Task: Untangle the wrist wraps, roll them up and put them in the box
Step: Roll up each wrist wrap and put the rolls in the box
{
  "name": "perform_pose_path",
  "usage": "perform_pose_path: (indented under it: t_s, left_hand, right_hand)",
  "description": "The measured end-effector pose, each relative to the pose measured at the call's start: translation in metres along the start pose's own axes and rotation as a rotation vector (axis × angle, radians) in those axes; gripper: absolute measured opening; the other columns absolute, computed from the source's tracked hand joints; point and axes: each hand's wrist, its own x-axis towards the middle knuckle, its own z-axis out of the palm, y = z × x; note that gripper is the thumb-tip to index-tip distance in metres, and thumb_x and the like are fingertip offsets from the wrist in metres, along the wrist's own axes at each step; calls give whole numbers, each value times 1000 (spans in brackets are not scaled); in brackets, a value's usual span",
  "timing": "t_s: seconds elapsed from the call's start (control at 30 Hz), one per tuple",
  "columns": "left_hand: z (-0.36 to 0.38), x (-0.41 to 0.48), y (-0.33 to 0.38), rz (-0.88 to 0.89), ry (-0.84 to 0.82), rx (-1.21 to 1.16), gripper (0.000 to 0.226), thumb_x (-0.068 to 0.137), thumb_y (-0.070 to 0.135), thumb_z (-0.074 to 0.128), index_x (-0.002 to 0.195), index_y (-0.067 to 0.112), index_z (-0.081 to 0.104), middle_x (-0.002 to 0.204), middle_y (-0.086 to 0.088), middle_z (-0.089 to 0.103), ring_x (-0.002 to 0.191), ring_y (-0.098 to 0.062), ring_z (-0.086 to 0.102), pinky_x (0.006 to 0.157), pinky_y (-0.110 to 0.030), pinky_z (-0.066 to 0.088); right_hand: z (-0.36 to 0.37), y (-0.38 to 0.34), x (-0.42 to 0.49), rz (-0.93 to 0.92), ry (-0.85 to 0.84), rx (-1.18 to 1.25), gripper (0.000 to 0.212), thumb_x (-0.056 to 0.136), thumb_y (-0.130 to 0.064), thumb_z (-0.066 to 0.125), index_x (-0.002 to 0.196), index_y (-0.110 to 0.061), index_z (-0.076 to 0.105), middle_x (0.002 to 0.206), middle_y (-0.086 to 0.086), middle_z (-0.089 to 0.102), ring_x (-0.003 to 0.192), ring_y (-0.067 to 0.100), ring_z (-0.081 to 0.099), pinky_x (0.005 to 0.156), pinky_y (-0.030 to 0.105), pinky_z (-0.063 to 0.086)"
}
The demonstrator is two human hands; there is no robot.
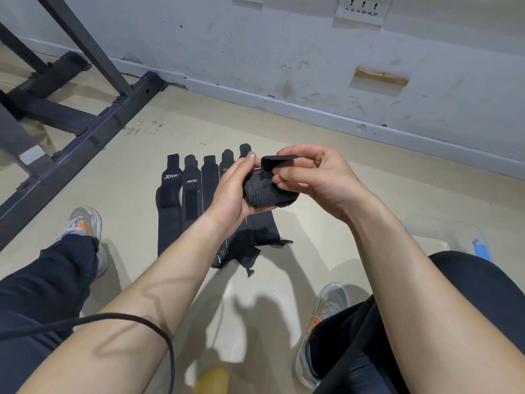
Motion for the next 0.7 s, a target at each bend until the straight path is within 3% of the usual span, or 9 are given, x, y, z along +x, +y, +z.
perform_pose_path:
  t_s: [0.07, 0.13, 0.27, 0.37, 0.47, 0.53, 0.63, 0.7]
  left_hand:
    - [-1, -2, -1, 13, -39, 59, 31, 96, 49, 59, 108, 21, 64, 110, -9, 69, 102, -32, 69, 86, -61, 59]
    - [-1, -5, -3, 34, -73, 153, 25, 85, 44, 70, 102, 27, 66, 107, -6, 67, 94, -28, 70, 78, -53, 62]
    - [0, -7, -10, 96, -102, 284, 43, 66, 31, 88, 105, 31, 69, 111, -6, 70, 102, -32, 71, 91, -62, 58]
    - [2, -9, -9, 127, -128, 338, 50, 67, 27, 88, 113, 28, 68, 109, -3, 72, 108, -31, 71, 98, -62, 55]
    - [5, -10, -7, 169, -97, 419, 56, 70, 24, 87, 120, 26, 62, 114, 5, 69, 116, -19, 66, 108, -56, 49]
    - [7, -11, -4, 204, -64, 458, 67, 65, 29, 90, 122, 28, 54, 121, 6, 61, 126, -19, 58, 113, -53, 44]
    - [8, -11, 0, 222, -90, 489, 74, 67, 18, 91, 124, 24, 45, 121, 3, 55, 111, -11, 61, 102, -36, 53]
    - [11, -12, 3, 257, -100, 536, 74, 67, 13, 91, 124, 23, 44, 119, 3, 54, 104, -6, 60, 94, -27, 54]
  right_hand:
    - [1, -1, 1, -26, 71, -108, 11, 92, 2, 68, 93, -9, 66, 70, 7, 71, 56, 14, 67, 58, 23, 56]
    - [-1, 1, 4, -75, 148, -274, 12, 96, -9, 68, 86, -13, 63, 58, 2, 62, 46, 11, 54, 49, 22, 46]
    - [-7, 5, 8, -164, 261, -482, 21, 91, -17, 75, 74, -23, 63, 51, -12, 34, 50, 8, 33, 52, 25, 30]
    - [-10, 9, 8, -195, 280, -501, 22, 88, -21, 75, 70, -26, 63, 61, -8, 27, 58, 12, 26, 58, 30, 23]
    - [-10, 13, 9, -166, 314, -468, 26, 88, -22, 76, 67, -27, 62, 68, -6, 34, 60, 12, 33, 57, 28, 28]
    - [-8, 15, 9, -117, 320, -401, 24, 90, -19, 75, 70, -23, 62, 73, -3, 49, 63, 14, 46, 59, 26, 38]
    - [-4, 16, 11, -41, 343, -277, 18, 90, -15, 71, 74, -15, 61, 78, 3, 62, 65, 18, 58, 58, 29, 46]
    - [0, 18, 11, -8, 370, -221, 17, 86, -14, 68, 73, -14, 58, 74, 5, 60, 64, 24, 58, 52, 45, 50]
